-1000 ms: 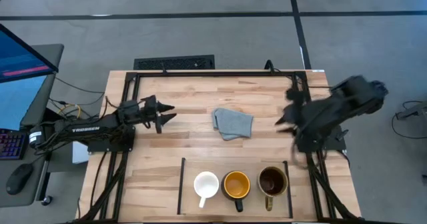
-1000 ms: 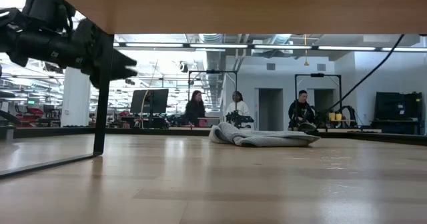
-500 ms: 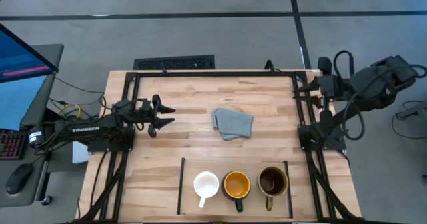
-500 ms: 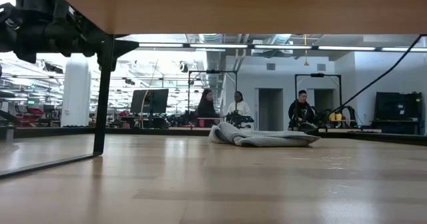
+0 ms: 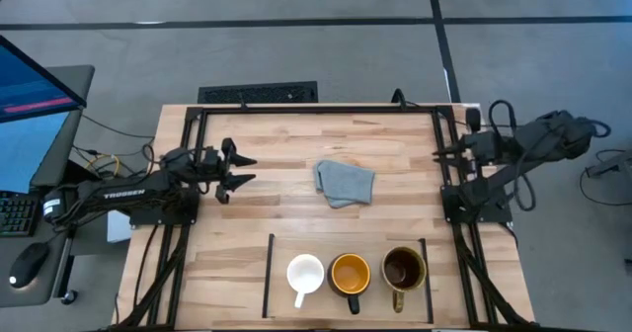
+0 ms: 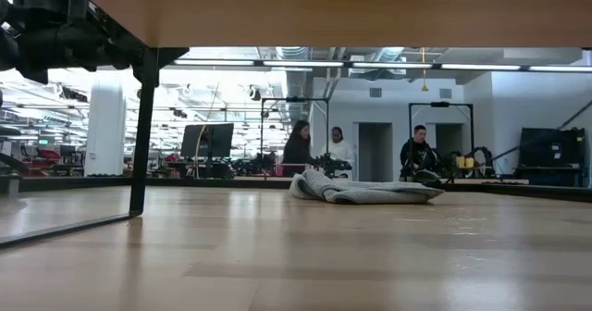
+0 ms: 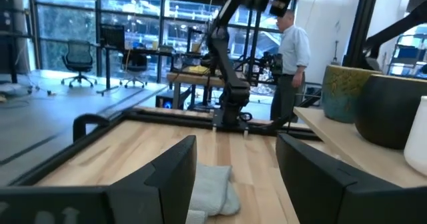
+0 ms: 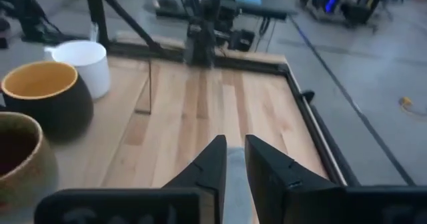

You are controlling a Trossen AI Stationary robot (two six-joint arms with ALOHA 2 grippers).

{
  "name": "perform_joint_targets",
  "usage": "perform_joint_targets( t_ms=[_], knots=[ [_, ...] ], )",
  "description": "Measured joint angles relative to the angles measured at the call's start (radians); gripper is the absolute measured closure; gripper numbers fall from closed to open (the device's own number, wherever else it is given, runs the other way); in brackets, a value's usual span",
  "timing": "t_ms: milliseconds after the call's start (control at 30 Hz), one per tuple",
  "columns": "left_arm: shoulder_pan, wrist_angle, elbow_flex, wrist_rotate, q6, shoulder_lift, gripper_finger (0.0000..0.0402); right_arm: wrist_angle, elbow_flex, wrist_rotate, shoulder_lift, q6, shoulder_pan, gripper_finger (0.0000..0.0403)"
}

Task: Stack small to large cups/mugs on shelf
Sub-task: Return to Home Position

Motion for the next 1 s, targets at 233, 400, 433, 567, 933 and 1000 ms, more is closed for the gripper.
perform_joint_targets(
  t_ms=[233,400,433,567,933,1000],
  knots=[
    [0.000,-0.005,0.000,-0.001,0.059,-0.007,0.0205,0.228,-0.324,-0.002,-0.238,-0.081,-0.001,0.0326],
    [0.000,-0.010,0.000,-0.041,0.098,-0.007,0.0205,0.367,-0.503,-0.001,-0.377,-0.114,-0.002,0.0326],
    [0.000,-0.010,0.000,-0.059,0.097,-0.007,0.0205,0.401,-0.530,-0.002,-0.396,-0.121,-0.002,0.0326],
    [0.000,-0.010,0.000,-0.087,0.090,-0.007,0.0205,0.508,-0.632,-0.001,-0.447,-0.167,-0.002,0.0326],
    [0.001,-0.015,0.000,-0.089,0.123,-0.005,0.0205,0.665,-0.731,-0.009,-0.451,-0.290,-0.174,0.0326],
    [0.001,-0.017,0.000,-0.106,0.126,-0.013,0.0205,0.667,-0.731,-0.035,-0.453,-0.285,-0.227,0.0326]
  ],
)
